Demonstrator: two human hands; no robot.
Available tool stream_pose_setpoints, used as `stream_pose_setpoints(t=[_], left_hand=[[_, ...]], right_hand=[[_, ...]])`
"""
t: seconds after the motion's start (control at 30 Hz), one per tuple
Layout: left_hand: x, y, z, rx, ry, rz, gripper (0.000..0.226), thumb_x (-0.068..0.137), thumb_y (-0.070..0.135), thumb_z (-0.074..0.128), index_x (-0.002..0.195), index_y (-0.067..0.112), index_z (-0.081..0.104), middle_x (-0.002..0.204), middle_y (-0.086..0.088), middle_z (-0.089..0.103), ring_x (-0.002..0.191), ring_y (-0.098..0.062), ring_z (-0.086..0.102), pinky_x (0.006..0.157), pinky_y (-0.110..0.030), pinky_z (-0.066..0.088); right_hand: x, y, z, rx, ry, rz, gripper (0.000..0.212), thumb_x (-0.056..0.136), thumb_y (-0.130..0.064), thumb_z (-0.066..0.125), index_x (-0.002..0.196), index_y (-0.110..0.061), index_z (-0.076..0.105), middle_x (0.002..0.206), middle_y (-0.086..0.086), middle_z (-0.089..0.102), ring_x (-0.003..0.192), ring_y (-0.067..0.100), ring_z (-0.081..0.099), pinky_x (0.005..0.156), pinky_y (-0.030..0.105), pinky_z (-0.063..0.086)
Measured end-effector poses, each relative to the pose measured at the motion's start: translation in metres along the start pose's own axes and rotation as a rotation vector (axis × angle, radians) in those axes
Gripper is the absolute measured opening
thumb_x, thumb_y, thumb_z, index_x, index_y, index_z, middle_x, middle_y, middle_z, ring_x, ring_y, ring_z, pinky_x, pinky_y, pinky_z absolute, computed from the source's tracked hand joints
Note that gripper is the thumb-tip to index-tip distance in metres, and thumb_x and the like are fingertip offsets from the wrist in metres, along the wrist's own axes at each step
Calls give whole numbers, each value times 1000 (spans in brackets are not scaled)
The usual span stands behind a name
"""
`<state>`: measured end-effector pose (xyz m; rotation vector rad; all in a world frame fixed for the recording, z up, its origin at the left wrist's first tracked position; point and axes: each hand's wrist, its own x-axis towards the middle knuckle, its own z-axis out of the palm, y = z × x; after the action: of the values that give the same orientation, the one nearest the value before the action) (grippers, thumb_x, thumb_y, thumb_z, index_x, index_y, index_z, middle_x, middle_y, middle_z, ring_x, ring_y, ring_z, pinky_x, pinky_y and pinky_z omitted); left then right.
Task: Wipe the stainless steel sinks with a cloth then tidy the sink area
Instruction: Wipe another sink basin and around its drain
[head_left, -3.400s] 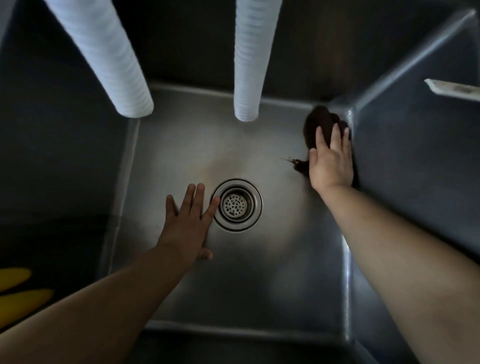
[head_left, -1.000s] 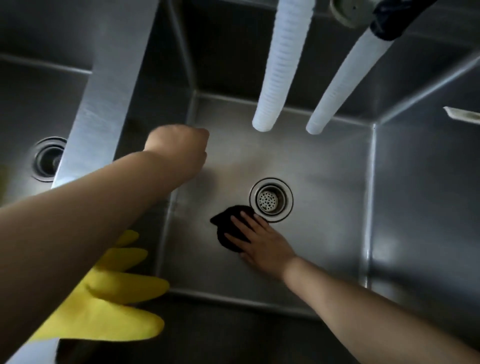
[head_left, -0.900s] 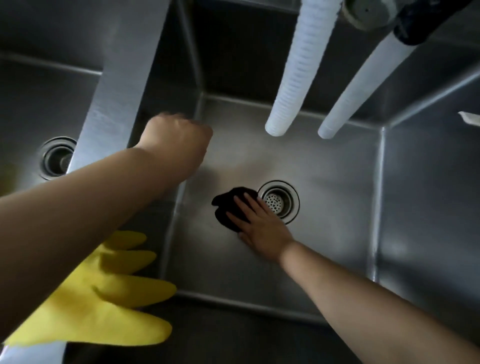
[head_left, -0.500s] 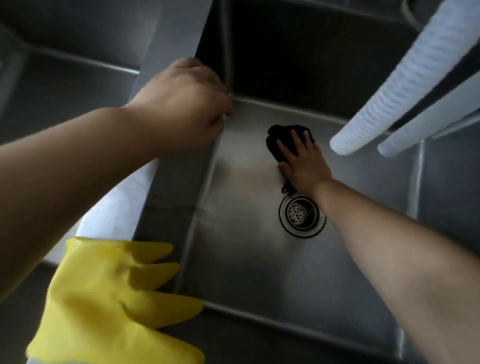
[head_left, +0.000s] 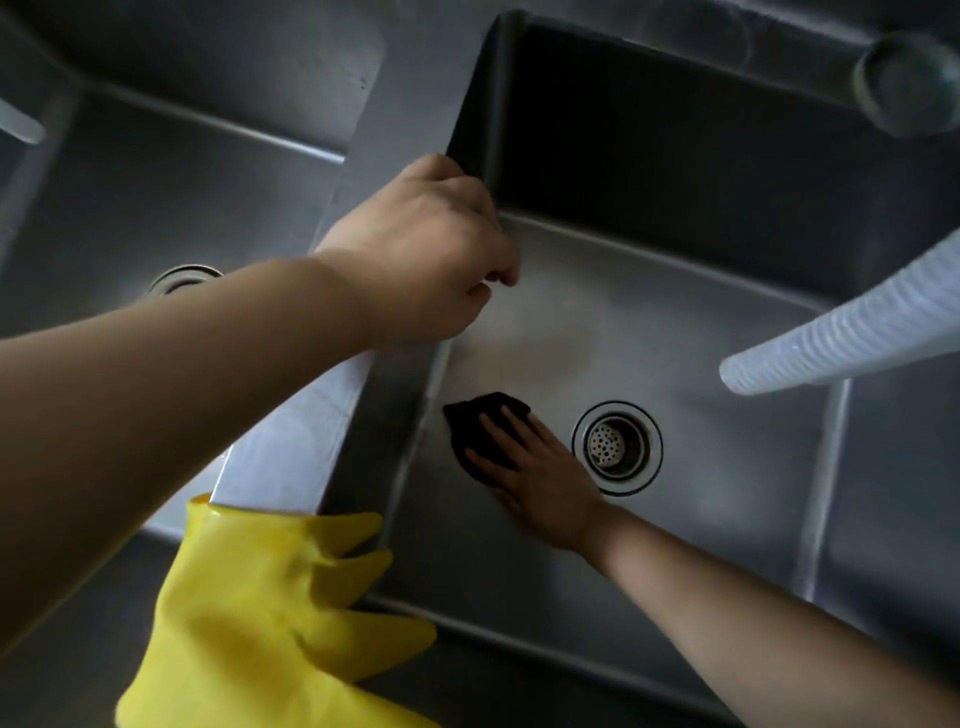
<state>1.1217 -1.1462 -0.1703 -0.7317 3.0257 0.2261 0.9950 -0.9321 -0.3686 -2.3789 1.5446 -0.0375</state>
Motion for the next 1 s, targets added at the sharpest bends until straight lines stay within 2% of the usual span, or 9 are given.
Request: stream_pose_setpoints(t=[0.1, 0.2, 0.27, 0.33, 0.4, 0.63, 0.83, 1.0], left_hand=[[0, -1, 1, -20, 4, -7, 32, 85, 26, 52, 112, 36, 65, 119, 8, 60, 120, -20, 46, 105, -31, 30], [0, -2, 1, -34, 39, 5, 32, 81, 23, 55, 108, 35, 68, 114, 7, 63, 116, -19, 49, 103, -26, 29], [1, -3, 1, -31, 52, 21, 32, 80, 21, 55, 106, 34, 69, 110, 5, 65, 113, -19, 52, 101, -26, 28], [1, -3, 2, -21, 59, 36, 31, 80, 18, 57, 105, 32, 70, 106, 5, 68, 111, -18, 54, 100, -27, 27], [1, -3, 3, -18, 68, 46, 30, 79, 16, 59, 103, 30, 70, 102, 6, 69, 110, -17, 55, 100, -28, 27], [3, -2, 4, -21, 65, 29, 30, 79, 18, 59, 103, 33, 70, 108, 4, 66, 112, -20, 53, 101, -28, 25], [4, 1, 2, 15, 52, 6, 30, 81, 21, 54, 105, 32, 69, 110, 4, 64, 112, -19, 52, 101, -27, 25], [3, 1, 3, 33, 29, -26, 29, 84, 22, 54, 108, 34, 66, 114, 3, 62, 119, -23, 45, 103, -32, 27]], right_hand=[[15, 33, -8, 14, -14, -51, 52, 85, -23, 65, 135, -24, 51, 145, 13, 41, 134, 40, 35, 109, 56, 27], [52, 76, -22, 7, 36, 66, 50, 91, -17, 53, 140, -16, 43, 147, 20, 35, 137, 45, 25, 111, 56, 24], [81, 107, -36, -36, 70, 202, 51, 94, -20, 47, 144, -17, 35, 150, 22, 28, 140, 44, 18, 115, 52, 15], [103, 131, -47, -50, 53, 346, 53, 98, -29, 41, 148, -25, 24, 156, 16, 14, 144, 37, 4, 116, 43, 3], [117, 142, -47, -62, 34, 387, 53, 100, -35, 36, 149, -29, 17, 158, 10, 4, 145, 33, -6, 116, 40, -2], [124, 121, -43, -42, 15, 423, 59, 98, -32, 39, 150, -28, 12, 158, 11, 0, 144, 34, -7, 116, 41, -4], [95, 72, -27, -33, -6, 255, 60, 94, -29, 42, 149, -25, 19, 157, 14, 5, 144, 37, -1, 116, 43, 3], [61, 17, -13, 36, -42, 194, 57, 93, -24, 48, 147, -25, 28, 155, 15, 16, 143, 39, 7, 115, 47, 7]])
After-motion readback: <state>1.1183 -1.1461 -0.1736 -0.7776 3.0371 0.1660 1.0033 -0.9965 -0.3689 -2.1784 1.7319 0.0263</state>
